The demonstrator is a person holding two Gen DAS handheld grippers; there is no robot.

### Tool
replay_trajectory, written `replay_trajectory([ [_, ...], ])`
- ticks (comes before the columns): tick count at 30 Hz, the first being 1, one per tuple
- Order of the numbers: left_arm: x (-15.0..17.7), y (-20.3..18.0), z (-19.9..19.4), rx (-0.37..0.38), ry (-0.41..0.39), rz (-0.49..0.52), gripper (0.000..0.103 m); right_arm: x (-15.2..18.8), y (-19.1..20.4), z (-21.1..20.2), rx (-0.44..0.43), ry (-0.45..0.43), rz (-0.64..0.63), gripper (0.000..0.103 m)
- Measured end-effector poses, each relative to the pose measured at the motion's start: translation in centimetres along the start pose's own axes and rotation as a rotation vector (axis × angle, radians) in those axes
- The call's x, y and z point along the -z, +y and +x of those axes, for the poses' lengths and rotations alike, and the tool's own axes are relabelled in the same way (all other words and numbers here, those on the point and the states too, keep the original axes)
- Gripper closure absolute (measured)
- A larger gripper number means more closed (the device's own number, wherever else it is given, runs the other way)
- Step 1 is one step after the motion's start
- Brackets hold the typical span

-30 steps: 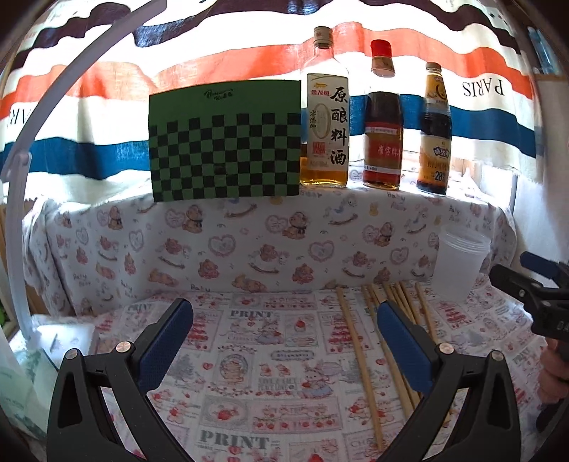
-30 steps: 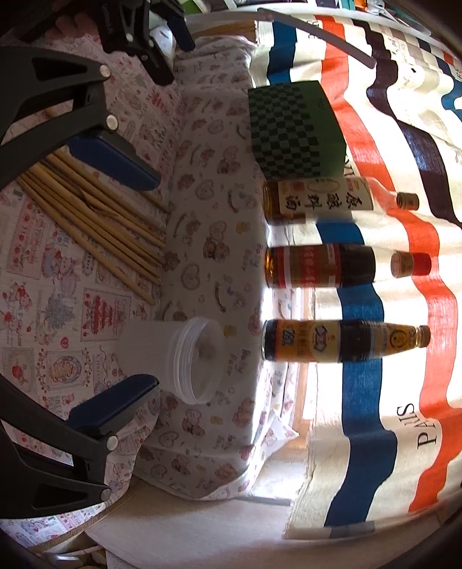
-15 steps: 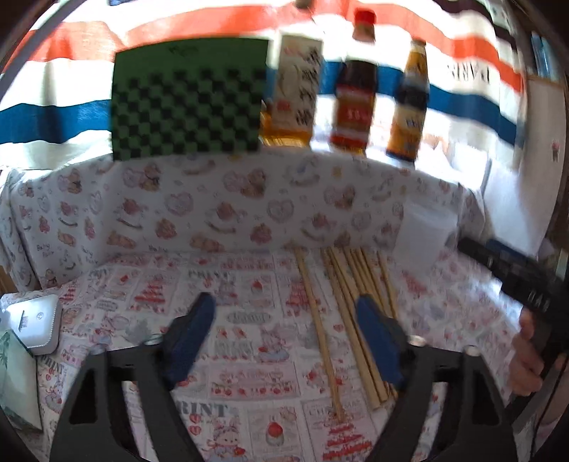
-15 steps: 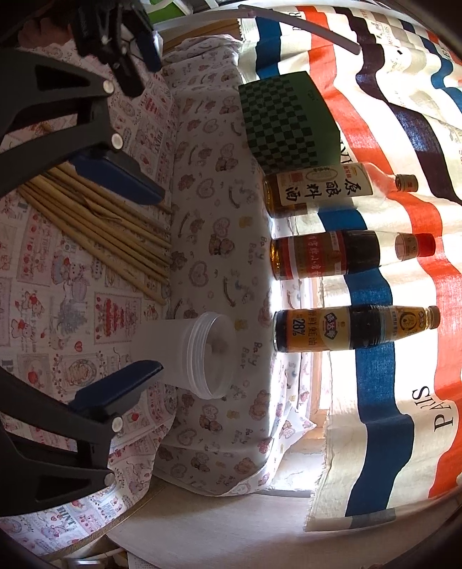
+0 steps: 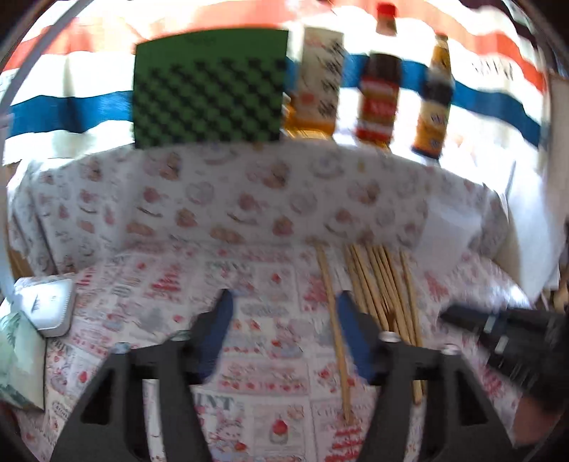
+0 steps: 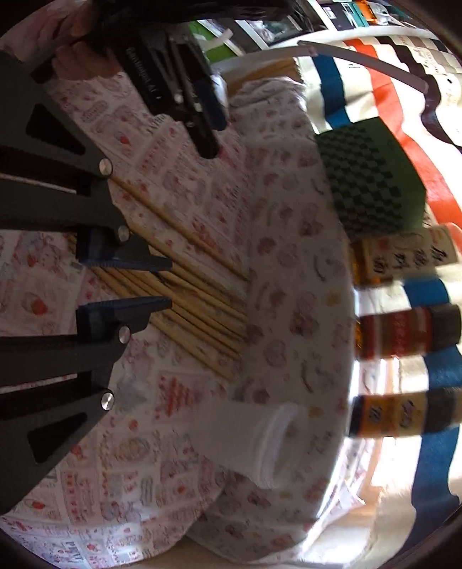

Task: Organize utensils
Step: 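Lower the right gripper onto a wooden chopstick and close it while the left gripper approaches the chopsticks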

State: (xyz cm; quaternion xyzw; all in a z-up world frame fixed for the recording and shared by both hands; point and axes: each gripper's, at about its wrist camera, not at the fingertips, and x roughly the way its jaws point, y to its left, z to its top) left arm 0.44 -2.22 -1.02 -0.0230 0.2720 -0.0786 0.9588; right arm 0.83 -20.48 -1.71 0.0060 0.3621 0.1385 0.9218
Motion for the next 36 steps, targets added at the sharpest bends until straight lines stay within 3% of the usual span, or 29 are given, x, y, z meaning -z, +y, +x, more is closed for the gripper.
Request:
replay_trajectory([
  [5,-0.6,0.5,-1.4,-0.137,-0.107,0.052,0.032,0.4,0.4,1.5,-0.028,0.091,0.002,0.081],
  [8,-0.5,0.0,-1.8,-0.180,-0.141,0.086,0.026,1.0,1.0,2.4,-0.039,0.137,-0.014,0.074],
  [12,-0.4,-0.9,-2.1,-0.256,-0.184,0.151,0.009,1.3,1.8,2.8,0.028,0.159,-0.065,0.073],
  [15,-0.5,-0.8,-2.5,-0.260,-0.203,0.137,0.007,1.2,0.9,2.2,0.046,0.141,-0.003,0.095],
  [19,-0.5,-0.2,-2.4,-0.252,-0.190,0.095,0.006,0.5,-0.7,0.5,0.074,0.057,0.070,0.097],
  [22,-0.5,-0.1,-2.2,-0.239,-0.174,0.084,0.006,-0.3,-1.6,-2.0,0.096,-0.079,0.115,0.097],
  [24,-0.4,-0.3,-2.0,-0.199,-0.147,0.090,0.006,-0.4,-2.0,-4.0,0.116,-0.184,0.134,0.097],
  [26,-0.2,-0.9,-1.2,-0.069,-0.065,0.116,0.007,-0.4,-2.2,-5.7,0.114,-0.270,0.144,0.097],
  [27,0.0,-1.6,-0.3,0.074,0.045,0.156,0.016,-0.5,-2.3,-6.3,0.113,-0.303,0.149,0.097],
  [28,0.2,-2.3,0.4,0.183,0.131,0.173,0.042,-0.6,-2.3,-6.7,0.114,-0.329,0.152,0.097],
  [30,0.6,-3.2,0.8,0.244,0.181,0.180,0.068,-0.7,-2.4,-7.4,0.119,-0.368,0.157,0.097],
  [36,1.6,-4.7,1.7,0.217,0.233,0.243,0.078,-1.1,-1.9,-7.2,0.156,-0.386,0.150,0.097],
])
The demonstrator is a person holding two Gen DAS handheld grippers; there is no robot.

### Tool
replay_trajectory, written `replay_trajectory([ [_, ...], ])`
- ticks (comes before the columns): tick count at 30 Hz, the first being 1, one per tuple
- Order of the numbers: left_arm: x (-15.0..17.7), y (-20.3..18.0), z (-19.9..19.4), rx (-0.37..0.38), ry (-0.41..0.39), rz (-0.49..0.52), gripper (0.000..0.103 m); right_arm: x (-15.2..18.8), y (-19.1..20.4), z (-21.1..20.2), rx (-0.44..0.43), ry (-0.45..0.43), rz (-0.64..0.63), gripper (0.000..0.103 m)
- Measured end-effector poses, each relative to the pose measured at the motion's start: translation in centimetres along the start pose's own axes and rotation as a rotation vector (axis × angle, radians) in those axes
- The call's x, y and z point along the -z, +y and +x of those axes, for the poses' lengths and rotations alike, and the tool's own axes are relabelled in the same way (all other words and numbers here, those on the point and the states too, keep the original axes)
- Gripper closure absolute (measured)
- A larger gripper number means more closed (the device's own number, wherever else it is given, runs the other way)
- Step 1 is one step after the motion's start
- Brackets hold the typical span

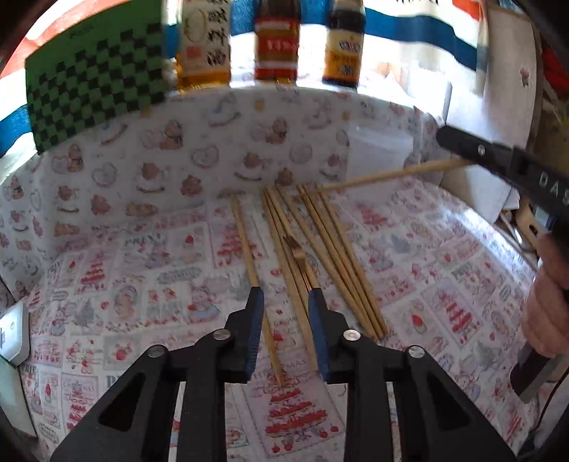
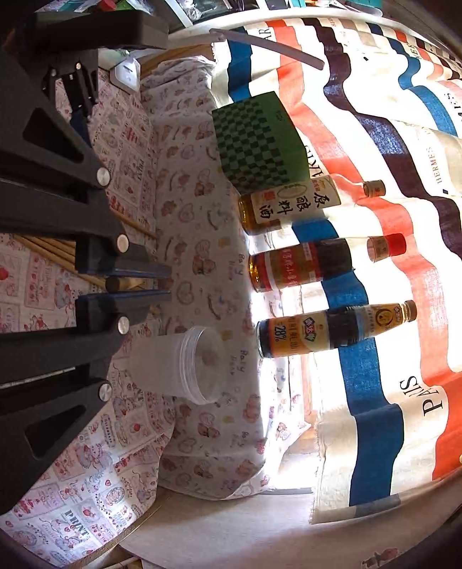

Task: Organize utensils
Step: 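Lower the right gripper onto a wooden chopstick and close it while the left gripper approaches the chopsticks, then close the left gripper on a wooden chopstick while the right gripper holds its chopstick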

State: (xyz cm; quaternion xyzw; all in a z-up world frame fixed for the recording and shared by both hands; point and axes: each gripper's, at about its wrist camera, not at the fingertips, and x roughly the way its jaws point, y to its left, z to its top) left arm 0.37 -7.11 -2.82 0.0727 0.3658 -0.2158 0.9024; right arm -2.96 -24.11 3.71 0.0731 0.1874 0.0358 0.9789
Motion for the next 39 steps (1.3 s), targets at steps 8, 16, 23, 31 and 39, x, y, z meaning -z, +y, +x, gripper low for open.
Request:
replay_trajectory([
  [8,0.5,-1.8,2.9,0.028,0.146,0.042,0.081,0.5,-0.2,0.9,-0.002,0.045,0.012,0.097],
  [16,0.4,0.1,2.9,0.043,0.140,-0.085,0.088,0.4,-0.3,0.6,-0.003,0.040,0.016,0.097],
  [23,0.5,0.5,2.6,0.002,0.126,-0.106,0.090,0.6,-0.6,1.3,0.018,0.059,0.020,0.097],
  [31,0.4,1.3,2.1,0.013,0.090,-0.176,0.090,0.7,-0.8,1.5,0.022,0.070,0.027,0.097],
  [39,0.5,0.9,2.1,0.058,0.101,-0.158,0.103,0.8,-0.8,1.6,0.019,0.077,0.031,0.097],
])
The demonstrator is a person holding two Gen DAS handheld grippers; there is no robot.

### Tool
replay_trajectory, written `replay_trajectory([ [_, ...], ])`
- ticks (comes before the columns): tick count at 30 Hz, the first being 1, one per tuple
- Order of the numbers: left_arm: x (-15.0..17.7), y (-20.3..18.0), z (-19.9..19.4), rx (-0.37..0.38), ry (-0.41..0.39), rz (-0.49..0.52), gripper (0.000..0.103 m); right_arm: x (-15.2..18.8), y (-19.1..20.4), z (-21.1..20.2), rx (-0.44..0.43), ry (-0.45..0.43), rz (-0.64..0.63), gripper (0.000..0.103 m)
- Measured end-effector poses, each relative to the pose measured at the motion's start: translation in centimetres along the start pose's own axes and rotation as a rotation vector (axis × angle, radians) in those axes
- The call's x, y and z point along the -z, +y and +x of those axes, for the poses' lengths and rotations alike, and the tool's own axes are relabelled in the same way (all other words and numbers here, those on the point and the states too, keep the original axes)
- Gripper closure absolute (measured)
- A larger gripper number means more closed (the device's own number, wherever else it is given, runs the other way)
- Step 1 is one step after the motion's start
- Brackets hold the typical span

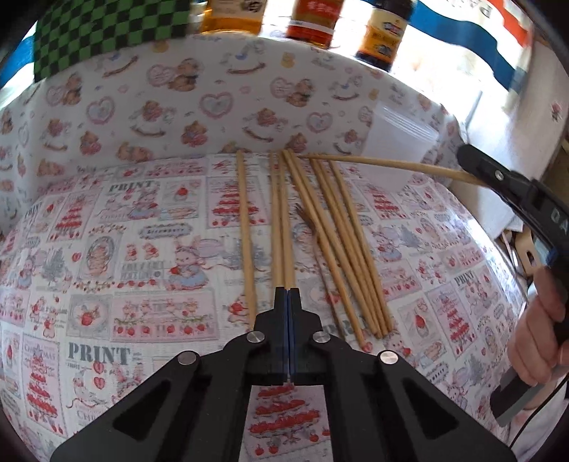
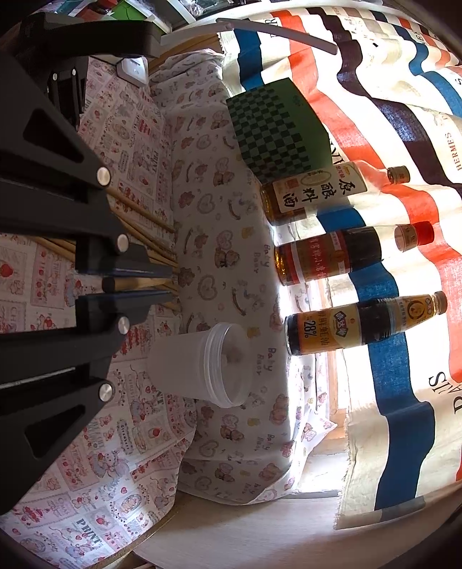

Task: Organize utensils
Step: 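Close the left gripper on a wooden chopstick while the right gripper holds its chopstick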

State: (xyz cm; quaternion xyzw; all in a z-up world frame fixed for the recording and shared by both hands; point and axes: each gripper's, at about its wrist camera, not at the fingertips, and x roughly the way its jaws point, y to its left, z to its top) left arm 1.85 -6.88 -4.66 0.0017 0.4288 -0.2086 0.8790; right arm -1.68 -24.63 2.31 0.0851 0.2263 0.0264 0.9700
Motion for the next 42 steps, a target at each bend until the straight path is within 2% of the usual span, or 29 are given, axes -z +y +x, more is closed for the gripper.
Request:
replay_trajectory([
  [2,0.0,-0.3,0.0,-0.035,-0.007,0.015,0.103,0.0,0.0,0.0,-0.001,0.001,0.004,0.097],
  [5,-0.1,0.2,0.1,-0.042,-0.003,-0.007,0.103,0.0,-0.1,-0.1,-0.001,-0.001,0.007,0.097],
  [8,-0.2,1.0,0.2,-0.017,0.012,-0.033,0.103,0.0,-0.1,-0.1,0.001,-0.002,0.006,0.097],
  [14,-0.1,0.6,0.0,0.004,0.032,0.000,0.102,0.0,0.0,0.0,0.004,0.001,0.001,0.097],
  [17,0.0,0.2,0.0,-0.044,0.029,0.028,0.102,0.0,0.0,0.0,0.006,0.001,0.001,0.097],
  [18,-0.1,0.1,0.1,-0.068,0.036,0.034,0.098,0.0,-0.1,0.0,0.006,0.000,0.002,0.097],
  [20,-0.2,0.9,0.3,-0.061,0.067,-0.030,0.089,0.1,-0.1,0.0,0.008,0.001,0.003,0.097],
  [21,-0.2,1.3,0.5,-0.042,0.082,-0.059,0.092,0.1,-0.1,0.1,0.010,0.002,0.003,0.097],
  [22,-0.2,1.3,0.4,-0.051,0.078,-0.052,0.095,0.1,-0.2,0.1,0.011,0.004,0.003,0.097],
  [29,0.4,-0.8,0.4,-0.126,0.059,0.086,0.096,0.2,-0.1,0.3,0.019,0.009,-0.002,0.097],
  [34,0.4,-1.5,0.5,-0.138,0.065,0.161,0.096,0.2,-0.1,0.4,0.024,0.008,-0.001,0.097],
  [37,0.2,-1.1,0.4,-0.123,0.071,0.127,0.096,0.2,-0.2,0.3,0.022,0.001,-0.001,0.097],
  [39,0.3,-0.9,0.1,-0.126,0.047,0.133,0.097,0.0,-0.3,0.0,0.009,-0.014,-0.002,0.097],
  [42,0.5,-2.5,-3.1,-0.140,-0.149,0.212,0.097,-0.6,-0.5,-0.9,0.002,-0.042,0.004,0.097],
])
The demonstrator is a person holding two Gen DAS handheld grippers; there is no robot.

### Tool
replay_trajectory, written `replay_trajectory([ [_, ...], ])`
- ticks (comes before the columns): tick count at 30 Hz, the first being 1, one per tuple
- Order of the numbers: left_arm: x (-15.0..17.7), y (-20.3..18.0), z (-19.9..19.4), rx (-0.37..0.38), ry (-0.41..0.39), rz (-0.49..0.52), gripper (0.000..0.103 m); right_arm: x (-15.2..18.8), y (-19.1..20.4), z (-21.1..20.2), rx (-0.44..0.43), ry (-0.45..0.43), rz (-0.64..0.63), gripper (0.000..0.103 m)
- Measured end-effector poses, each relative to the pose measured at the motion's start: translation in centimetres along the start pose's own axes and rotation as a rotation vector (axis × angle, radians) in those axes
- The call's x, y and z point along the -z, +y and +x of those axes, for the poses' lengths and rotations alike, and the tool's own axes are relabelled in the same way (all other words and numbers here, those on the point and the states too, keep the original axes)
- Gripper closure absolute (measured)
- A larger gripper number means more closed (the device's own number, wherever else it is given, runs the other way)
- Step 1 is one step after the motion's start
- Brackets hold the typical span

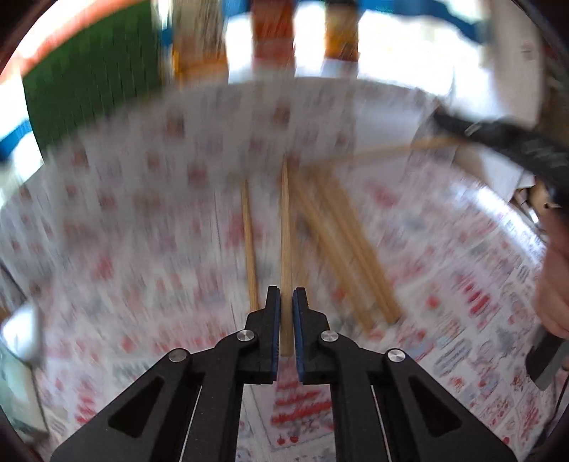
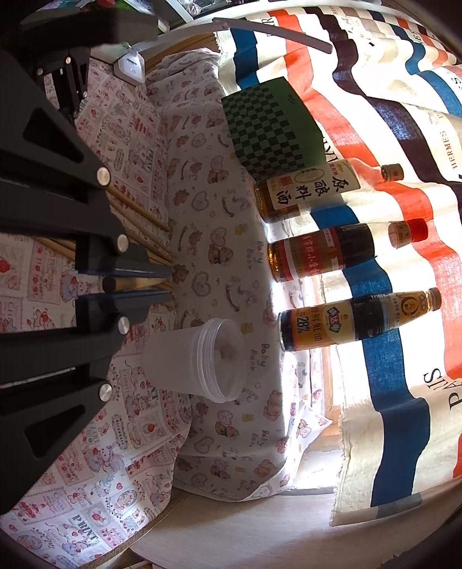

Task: Organize utensils
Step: 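Close the left gripper on a wooden chopstick while the right gripper holds its chopstick, then carry both chopsticks over the clear cup and open both grippers to drop them in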

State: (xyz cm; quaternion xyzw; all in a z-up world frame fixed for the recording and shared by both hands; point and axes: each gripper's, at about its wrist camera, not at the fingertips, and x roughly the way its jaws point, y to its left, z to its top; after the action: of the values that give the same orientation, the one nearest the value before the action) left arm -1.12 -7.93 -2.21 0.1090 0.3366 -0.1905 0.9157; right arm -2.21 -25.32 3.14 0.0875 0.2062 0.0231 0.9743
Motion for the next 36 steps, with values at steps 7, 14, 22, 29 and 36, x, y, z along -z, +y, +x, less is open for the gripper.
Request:
replay_trajectory([
  [7,-1.0,2.0,-6.2,-0.041,-0.298,-0.060,0.097,-2.4,-3.5,-2.5,-0.055,-0.114,0.145,0.097],
  [14,-1.8,4.1,-6.8,-0.025,-0.251,-0.117,0.097,-4.1,-8.0,-5.4,-0.144,-0.255,0.313,0.097],
  [22,-3.2,3.2,-9.4,-0.033,-0.297,-0.160,0.097,-4.7,-9.7,-4.9,-0.133,-0.254,0.384,0.097],
  [29,-9.0,3.0,-10.9,0.007,-0.375,-0.182,0.097,-8.7,-11.4,-6.6,-0.104,-0.409,0.467,0.097],
  [36,-14.3,1.0,-10.7,0.183,-0.394,-0.220,0.097,-7.7,-15.6,-8.1,0.043,-0.555,0.584,0.097],
])
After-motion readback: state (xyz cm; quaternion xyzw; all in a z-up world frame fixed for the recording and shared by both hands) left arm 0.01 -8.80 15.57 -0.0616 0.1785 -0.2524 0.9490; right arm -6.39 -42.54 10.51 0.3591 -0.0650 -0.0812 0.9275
